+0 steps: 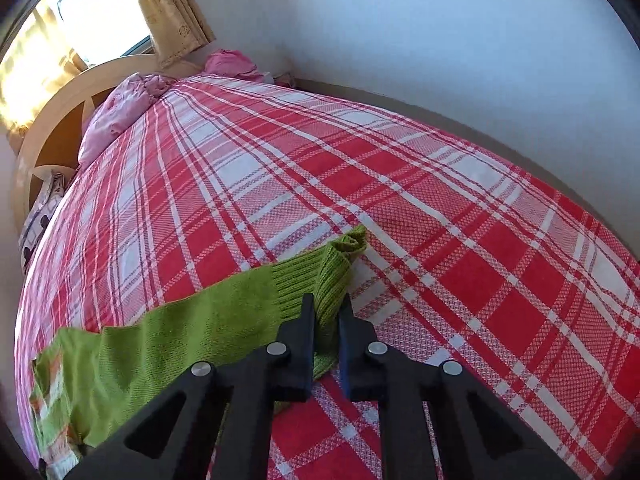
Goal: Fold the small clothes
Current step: 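Close the right gripper on the green sleeve cuff and lift it, then lay the held sleeve across the sweater body and open the right gripper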
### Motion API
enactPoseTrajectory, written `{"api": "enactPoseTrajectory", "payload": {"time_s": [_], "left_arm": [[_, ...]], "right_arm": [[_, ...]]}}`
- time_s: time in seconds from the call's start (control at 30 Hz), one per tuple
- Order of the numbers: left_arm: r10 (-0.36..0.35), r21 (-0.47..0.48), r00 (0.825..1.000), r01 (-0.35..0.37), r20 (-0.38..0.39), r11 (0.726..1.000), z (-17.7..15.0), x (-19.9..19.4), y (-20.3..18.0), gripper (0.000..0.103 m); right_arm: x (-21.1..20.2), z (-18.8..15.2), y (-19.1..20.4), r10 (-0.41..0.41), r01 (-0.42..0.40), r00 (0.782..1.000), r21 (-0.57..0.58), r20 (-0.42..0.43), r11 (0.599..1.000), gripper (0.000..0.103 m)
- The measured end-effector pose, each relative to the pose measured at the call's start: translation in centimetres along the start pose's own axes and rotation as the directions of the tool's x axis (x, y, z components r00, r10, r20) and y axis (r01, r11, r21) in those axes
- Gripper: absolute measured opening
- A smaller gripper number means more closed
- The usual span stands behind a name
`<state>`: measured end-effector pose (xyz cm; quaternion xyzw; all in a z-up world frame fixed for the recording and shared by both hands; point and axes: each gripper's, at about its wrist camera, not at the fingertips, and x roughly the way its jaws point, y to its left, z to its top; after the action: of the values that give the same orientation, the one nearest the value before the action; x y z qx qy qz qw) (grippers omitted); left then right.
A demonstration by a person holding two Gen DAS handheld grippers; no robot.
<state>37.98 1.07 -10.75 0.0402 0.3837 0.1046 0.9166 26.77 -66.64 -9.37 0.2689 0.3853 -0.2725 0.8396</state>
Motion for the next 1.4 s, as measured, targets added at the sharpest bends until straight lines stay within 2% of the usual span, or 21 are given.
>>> {"api": "enactPoseTrajectory", "payload": {"time_s": [0.17,0.3,0.47,0.67,0.83,1.03,1.23,1.4], "left_arm": [[-0.007,-0.016,1.000,0.007,0.022,1.000,0.2,-1.0,1.4,0.103],[-0.002,-0.036,0.999,0.003,0.040,0.999,0.2,-1.8,2.8,0.103],[0.005,-0.049,0.999,-0.003,0.043,0.999,-0.2,-2.0,4.4,0.103],[0.026,-0.071,0.998,-0.021,0.060,0.997,-0.7,-2.2,6.5,0.103],[0.058,-0.081,0.995,-0.051,0.080,0.995,-1.3,-2.2,8.3,0.103],[0.063,-0.107,0.996,-0.056,0.064,0.993,-2.1,-1.4,10.4,0.103],[0.060,-0.133,0.996,-0.052,0.060,0.990,-2.8,-0.9,11.9,0.103],[0.033,-0.146,0.998,-0.026,0.049,0.989,-3.5,-0.5,12.6,0.103]], "right_arm": [[-3.1,0.4,2.8,0.047,-0.044,0.997,-0.045,0.060,0.998,0.009],[-6.7,0.9,7.1,0.101,-0.085,0.988,-0.137,0.120,0.987,0.009],[-11.1,1.0,13.8,0.185,-0.136,0.968,-0.271,0.167,0.953,0.008],[-14.4,-0.3,21.6,0.280,-0.197,0.947,-0.397,0.161,0.896,0.008],[-17.2,-2.1,28.2,0.360,-0.247,0.921,-0.488,0.151,0.837,0.008],[-20.2,-4.8,35.6,0.442,-0.288,0.888,-0.594,0.129,0.752,0.008],[-22.2,-9.1,43.0,0.508,-0.322,0.858,-0.690,0.076,0.649,0.008],[-21.8,-13.9,48.0,0.552,-0.378,0.834,-0.737,-0.008,0.560,0.008]]}}
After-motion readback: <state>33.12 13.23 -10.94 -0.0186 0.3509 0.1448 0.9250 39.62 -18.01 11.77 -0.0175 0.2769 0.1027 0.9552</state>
